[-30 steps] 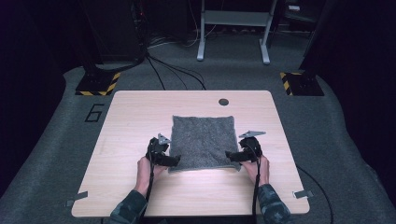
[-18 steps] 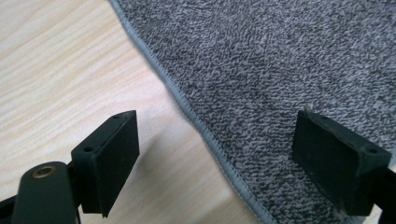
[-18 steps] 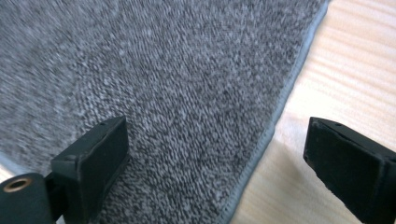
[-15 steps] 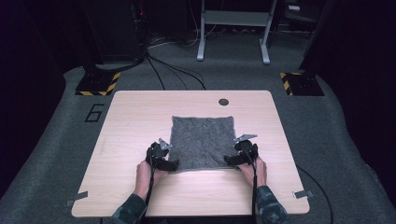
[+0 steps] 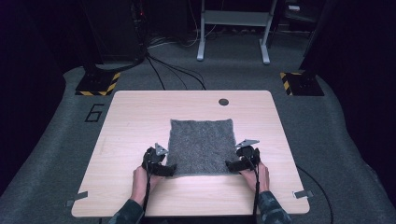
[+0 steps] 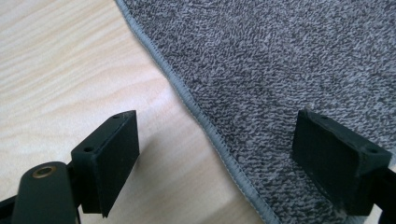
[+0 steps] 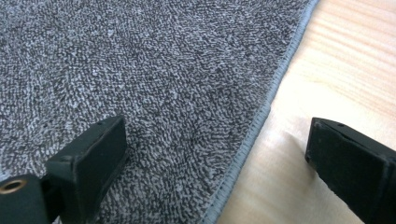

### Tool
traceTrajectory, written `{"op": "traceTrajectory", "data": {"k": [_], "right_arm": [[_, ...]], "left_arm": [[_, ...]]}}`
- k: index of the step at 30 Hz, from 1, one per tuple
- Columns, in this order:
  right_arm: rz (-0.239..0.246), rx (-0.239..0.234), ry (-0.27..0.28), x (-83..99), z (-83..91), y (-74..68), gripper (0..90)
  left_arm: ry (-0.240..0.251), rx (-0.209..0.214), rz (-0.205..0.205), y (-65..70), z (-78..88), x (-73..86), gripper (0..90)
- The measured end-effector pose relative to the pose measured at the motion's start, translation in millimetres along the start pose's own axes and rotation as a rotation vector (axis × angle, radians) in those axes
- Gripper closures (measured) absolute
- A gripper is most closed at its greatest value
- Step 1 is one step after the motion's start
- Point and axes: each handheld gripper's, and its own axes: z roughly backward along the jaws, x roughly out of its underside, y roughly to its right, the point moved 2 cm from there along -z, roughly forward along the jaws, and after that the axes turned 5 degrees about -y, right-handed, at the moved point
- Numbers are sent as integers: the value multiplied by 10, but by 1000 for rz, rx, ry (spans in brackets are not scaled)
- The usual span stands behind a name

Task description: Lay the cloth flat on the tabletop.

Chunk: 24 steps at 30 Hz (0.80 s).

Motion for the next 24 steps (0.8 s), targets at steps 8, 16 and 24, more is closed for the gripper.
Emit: {"op": "traceTrajectory", "data": {"k": [8, 16, 24], "right_arm": [[14, -10, 4, 95, 60, -75, 49], [24, -13, 12, 185, 114, -138, 46], [27, -14, 13, 215, 130, -188, 35]], "left_arm": [[14, 0, -1, 55, 61, 101, 149], [3, 14, -12, 103, 131, 189, 150], [-8, 32, -7, 60, 126, 184, 146]]}}
